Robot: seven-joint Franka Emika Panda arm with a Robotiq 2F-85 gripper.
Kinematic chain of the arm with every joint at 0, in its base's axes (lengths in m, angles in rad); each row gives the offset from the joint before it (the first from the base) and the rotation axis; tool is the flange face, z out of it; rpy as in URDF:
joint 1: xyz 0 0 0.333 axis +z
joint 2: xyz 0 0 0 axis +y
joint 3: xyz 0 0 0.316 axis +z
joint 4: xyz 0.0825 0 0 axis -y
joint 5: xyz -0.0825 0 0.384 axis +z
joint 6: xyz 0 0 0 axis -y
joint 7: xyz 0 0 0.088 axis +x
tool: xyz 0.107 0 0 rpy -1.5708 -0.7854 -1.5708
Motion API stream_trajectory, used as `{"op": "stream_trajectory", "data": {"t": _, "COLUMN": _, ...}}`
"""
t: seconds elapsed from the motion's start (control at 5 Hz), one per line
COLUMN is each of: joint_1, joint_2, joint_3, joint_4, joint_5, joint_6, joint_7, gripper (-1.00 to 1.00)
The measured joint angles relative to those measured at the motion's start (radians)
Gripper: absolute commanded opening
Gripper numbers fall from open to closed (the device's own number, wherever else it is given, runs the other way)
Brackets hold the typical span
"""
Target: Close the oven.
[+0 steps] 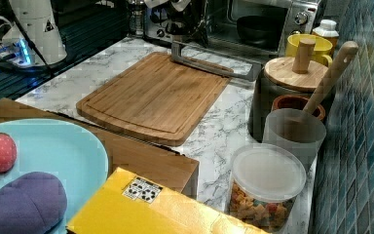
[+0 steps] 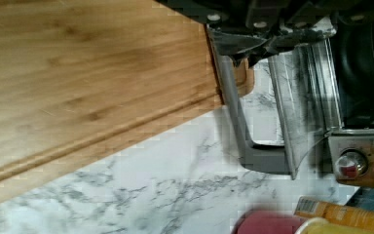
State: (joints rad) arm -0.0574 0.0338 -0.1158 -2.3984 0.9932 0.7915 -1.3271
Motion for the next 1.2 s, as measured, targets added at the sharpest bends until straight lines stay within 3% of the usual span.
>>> {"op": "stream_trajectory", "data": {"t": 0.4, "joint_1": 0.027, "joint_2": 0.077, "joint_3": 0.036, "joint_4": -0.016, "joint_5": 0.086, "joint_6": 0.0, "joint_7": -0.151, "gripper": -1.0}}
{"op": "stream_trajectory", "data": {"t": 0.6, "joint_1": 0.037, "joint_2": 0.115, "joint_3": 0.051, "joint_4": -0.016, "joint_5": 0.201, "joint_6": 0.0, "joint_7": -0.227, "gripper": -1.0}}
{"op": "stream_trajectory", "data": {"t": 1.2, "joint_1": 0.053, "joint_2": 0.234, "joint_3": 0.132, "joint_4": -0.002, "joint_5": 0.267, "joint_6": 0.023, "joint_7": -0.274, "gripper": -1.0}}
